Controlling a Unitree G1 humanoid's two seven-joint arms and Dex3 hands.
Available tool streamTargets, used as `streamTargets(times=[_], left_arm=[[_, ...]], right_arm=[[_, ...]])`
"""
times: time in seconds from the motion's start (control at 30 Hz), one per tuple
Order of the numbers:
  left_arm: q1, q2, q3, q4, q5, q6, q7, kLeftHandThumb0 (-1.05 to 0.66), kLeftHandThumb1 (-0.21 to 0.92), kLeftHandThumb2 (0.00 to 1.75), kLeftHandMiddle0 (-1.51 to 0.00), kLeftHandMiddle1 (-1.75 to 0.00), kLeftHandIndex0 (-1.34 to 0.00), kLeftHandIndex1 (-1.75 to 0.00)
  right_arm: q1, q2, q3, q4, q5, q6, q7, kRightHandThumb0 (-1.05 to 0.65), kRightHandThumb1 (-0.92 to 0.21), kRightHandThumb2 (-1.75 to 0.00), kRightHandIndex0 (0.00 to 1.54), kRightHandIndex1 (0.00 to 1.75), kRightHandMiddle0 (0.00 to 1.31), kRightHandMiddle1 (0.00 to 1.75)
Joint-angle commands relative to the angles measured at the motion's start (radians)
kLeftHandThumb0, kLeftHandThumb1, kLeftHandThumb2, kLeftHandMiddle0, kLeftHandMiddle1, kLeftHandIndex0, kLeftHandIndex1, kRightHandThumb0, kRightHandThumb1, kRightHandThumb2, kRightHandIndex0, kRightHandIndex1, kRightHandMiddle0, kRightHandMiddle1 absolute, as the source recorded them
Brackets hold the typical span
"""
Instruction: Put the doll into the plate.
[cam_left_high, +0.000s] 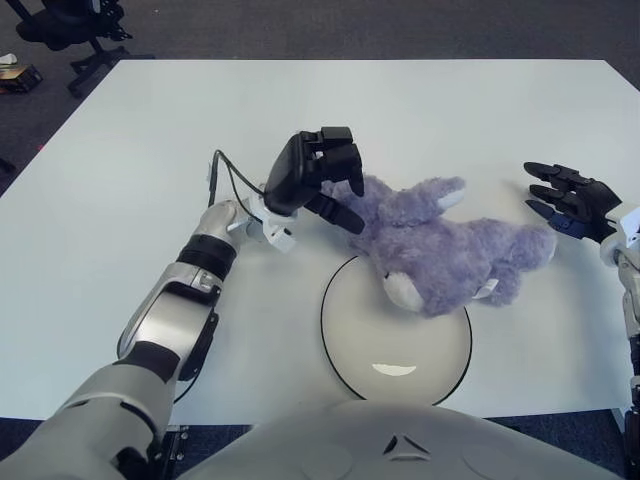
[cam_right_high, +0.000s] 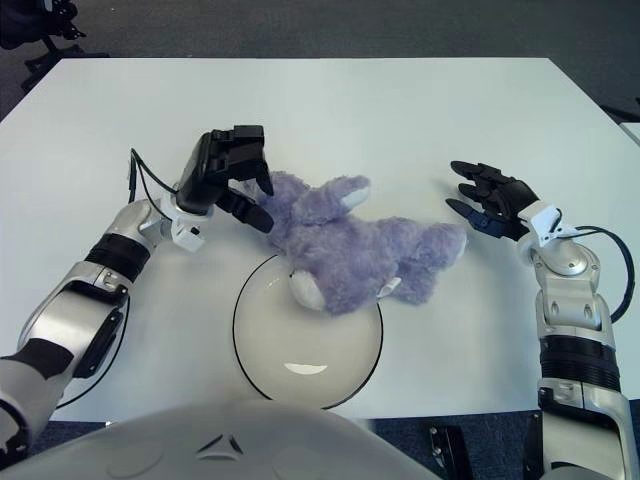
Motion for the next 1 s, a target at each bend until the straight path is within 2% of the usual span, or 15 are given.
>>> streamTargets(times=[0.0, 0.13, 0.3, 0.97], left_arm=[[0.013, -0.002, 0.015, -0.011, -0.015, -0.012, -0.001, -0.18, 0.92, 0.24, -1.01, -1.75, -0.79, -1.75], [0.095, -0.044, 0.003, -0.137, -0.061, 0.011, -0.070, -0.21, 0.92, 0.25, -0.96, -1.75, -0.77, -1.75], [0.150, -0.066, 0.005, -0.194, -0.072, 0.020, -0.115, -0.23, 0.92, 0.25, -0.93, -1.75, -0.76, -1.75], [0.172, -0.102, 0.051, -0.201, -0.121, -0.002, -0.222, -0.24, 0.92, 0.25, -0.92, -1.75, -0.75, -1.75]], right_arm=[[0.005, -0.013, 0.003, 0.018, -0.003, 0.014, -0.004, -0.70, -0.92, -0.33, 0.43, 0.00, 0.43, 0.00], [0.005, -0.013, 0.005, 0.017, -0.006, 0.017, -0.005, -0.70, -0.92, -0.33, 0.43, 0.00, 0.42, 0.00], [0.005, -0.014, 0.006, 0.017, -0.008, 0.017, -0.005, -0.70, -0.92, -0.33, 0.43, 0.00, 0.42, 0.00], [0.006, -0.014, 0.005, 0.017, -0.008, 0.017, -0.005, -0.70, -0.92, -0.33, 0.43, 0.00, 0.42, 0.00]])
